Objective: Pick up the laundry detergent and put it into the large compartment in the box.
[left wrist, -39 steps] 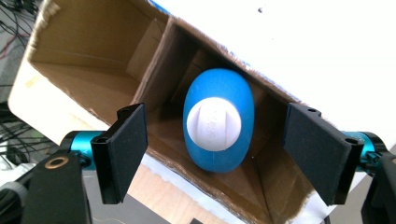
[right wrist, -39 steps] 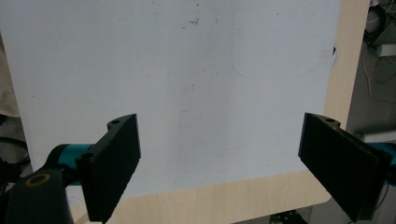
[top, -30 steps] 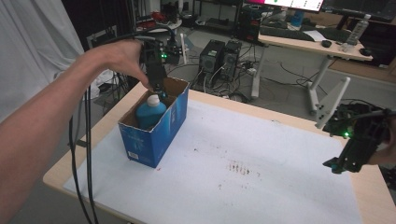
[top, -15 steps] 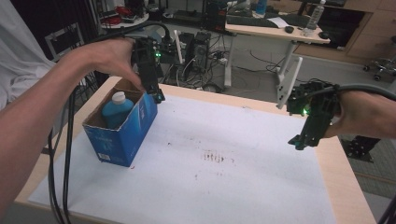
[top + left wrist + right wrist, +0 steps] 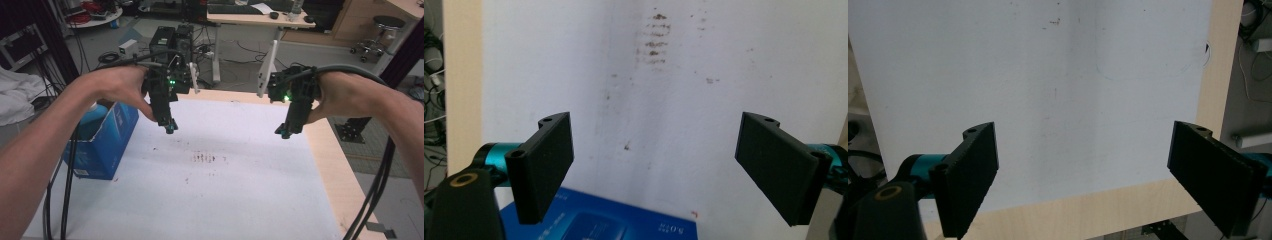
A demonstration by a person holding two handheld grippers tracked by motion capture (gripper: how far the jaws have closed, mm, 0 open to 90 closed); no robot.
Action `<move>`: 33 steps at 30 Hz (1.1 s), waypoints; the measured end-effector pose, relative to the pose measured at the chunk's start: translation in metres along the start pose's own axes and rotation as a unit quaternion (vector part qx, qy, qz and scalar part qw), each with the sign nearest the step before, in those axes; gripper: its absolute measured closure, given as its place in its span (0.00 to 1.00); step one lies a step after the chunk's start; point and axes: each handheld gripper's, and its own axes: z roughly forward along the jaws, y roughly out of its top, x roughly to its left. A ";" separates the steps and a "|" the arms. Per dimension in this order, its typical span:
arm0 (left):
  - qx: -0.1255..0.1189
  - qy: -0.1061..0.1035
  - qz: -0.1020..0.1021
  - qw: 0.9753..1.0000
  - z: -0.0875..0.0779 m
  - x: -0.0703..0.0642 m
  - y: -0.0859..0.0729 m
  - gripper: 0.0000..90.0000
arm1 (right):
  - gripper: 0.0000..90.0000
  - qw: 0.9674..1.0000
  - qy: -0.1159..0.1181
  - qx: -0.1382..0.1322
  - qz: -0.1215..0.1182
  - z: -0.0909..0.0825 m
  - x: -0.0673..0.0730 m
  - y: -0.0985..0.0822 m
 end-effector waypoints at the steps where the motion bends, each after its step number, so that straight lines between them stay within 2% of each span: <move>1: 0.002 -0.003 0.004 1.000 0.006 -0.002 0.003 0.18 | 0.13 1.000 0.000 0.000 0.001 0.000 0.000 0.001; 5: 0.016 -0.011 0.020 1.000 0.030 -0.010 0.011 0.18 | 0.13 1.000 0.000 0.000 0.002 0.001 0.000 0.001; 10: 0.014 -0.029 0.019 0.999 0.050 -0.016 0.012 0.18 | 0.13 1.000 0.001 0.002 0.004 0.004 -0.003 0.001; 14: 0.018 -0.033 0.017 0.999 0.061 -0.016 0.010 0.18 | 0.13 1.000 0.002 -0.001 0.002 0.005 -0.004 0.003; 22: 0.015 -0.035 0.005 0.999 0.068 -0.014 0.007 0.18 | 0.13 1.000 0.003 -0.003 0.001 0.006 -0.002 0.003; 30: 0.010 -0.037 0.005 0.999 0.067 -0.013 0.007 0.18 | 0.13 1.000 0.003 -0.003 0.003 0.004 -0.001 0.001; 33: 0.010 -0.045 0.004 0.999 0.067 -0.012 0.006 0.18 | 0.13 1.000 0.005 -0.002 0.005 0.004 0.000 0.001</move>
